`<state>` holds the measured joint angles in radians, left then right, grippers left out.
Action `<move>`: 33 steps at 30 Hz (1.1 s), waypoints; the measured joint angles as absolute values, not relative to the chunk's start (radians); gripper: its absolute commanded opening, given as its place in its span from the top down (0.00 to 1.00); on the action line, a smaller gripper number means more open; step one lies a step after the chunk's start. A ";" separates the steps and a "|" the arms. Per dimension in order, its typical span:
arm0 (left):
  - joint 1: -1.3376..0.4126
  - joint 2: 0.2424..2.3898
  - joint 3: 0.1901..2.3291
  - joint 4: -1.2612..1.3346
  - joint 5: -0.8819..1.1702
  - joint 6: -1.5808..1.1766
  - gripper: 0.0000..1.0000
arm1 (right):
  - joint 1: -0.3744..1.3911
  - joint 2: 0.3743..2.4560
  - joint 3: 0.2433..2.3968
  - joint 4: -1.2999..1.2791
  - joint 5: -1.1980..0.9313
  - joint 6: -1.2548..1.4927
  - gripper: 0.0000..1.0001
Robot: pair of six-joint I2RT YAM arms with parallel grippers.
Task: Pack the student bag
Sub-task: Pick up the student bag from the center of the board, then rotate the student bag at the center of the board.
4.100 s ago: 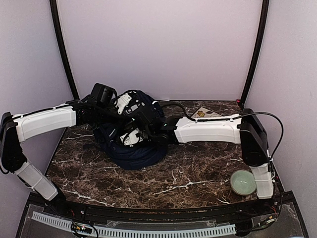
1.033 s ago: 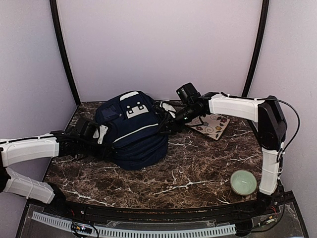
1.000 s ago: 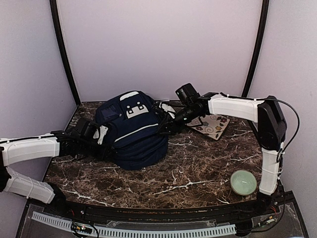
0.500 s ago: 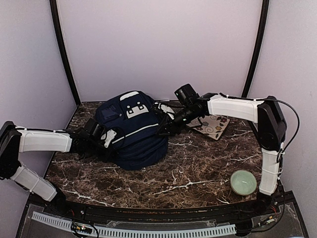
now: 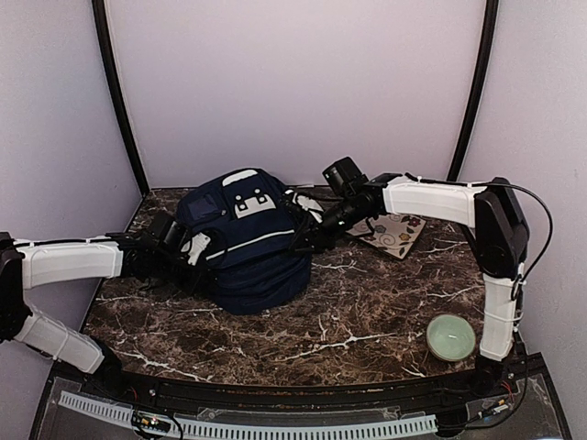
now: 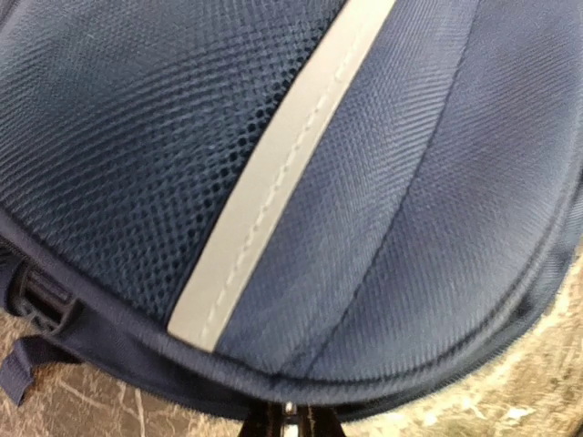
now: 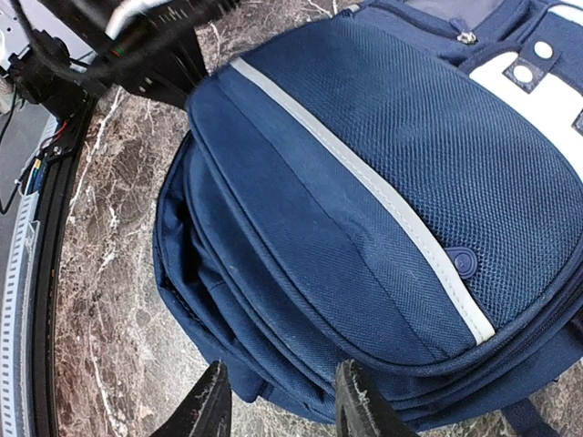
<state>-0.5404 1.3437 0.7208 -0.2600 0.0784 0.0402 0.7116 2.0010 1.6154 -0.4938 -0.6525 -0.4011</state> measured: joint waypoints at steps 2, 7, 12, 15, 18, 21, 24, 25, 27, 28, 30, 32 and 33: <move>-0.538 1.305 0.721 -0.281 0.089 0.020 1.00 | 0.712 2.014 1.617 -0.494 -0.645 -0.400 0.61; -0.536 1.256 0.727 -0.302 0.139 -0.008 1.00 | 0.712 2.067 1.624 -0.494 -0.619 -0.383 0.61; -0.542 1.267 0.753 -0.347 0.228 -0.013 1.00 | 0.712 2.125 1.656 -0.511 -0.606 -0.360 0.62; -0.562 1.293 0.768 -0.350 0.276 -0.013 1.00 | 0.712 2.155 1.674 -0.521 -0.604 -0.350 0.62; -0.603 1.347 0.788 -0.345 0.312 -0.013 1.00 | 0.712 2.166 1.675 -0.522 -0.604 -0.338 0.62; -0.653 1.431 0.819 -0.342 0.336 -0.014 1.00 | 0.710 2.170 1.675 -0.525 -0.601 -0.326 0.62; -0.694 1.507 0.854 -0.341 0.354 -0.017 1.00 | 0.706 2.173 1.675 -0.526 -0.596 -0.315 0.63; -0.704 1.526 0.864 -0.339 0.359 -0.019 1.00 | 0.704 2.175 1.675 -0.525 -0.593 -0.312 0.63; -0.725 1.568 0.890 -0.336 0.371 -0.027 1.00 | 0.698 2.177 1.675 -0.526 -0.589 -0.305 0.63; -0.735 1.587 0.903 -0.332 0.379 -0.032 1.00 | 0.695 2.177 1.675 -0.526 -0.587 -0.303 0.63; -0.751 1.620 0.929 -0.323 0.398 -0.042 1.00 | 0.691 2.177 1.675 -0.524 -0.583 -0.300 0.63; -0.761 1.647 0.955 -0.313 0.424 -0.051 1.00 | 0.689 2.177 1.675 -0.523 -0.579 -0.297 0.63; -0.764 1.657 0.965 -0.309 0.437 -0.054 1.00 | 0.688 2.177 1.675 -0.522 -0.579 -0.295 0.63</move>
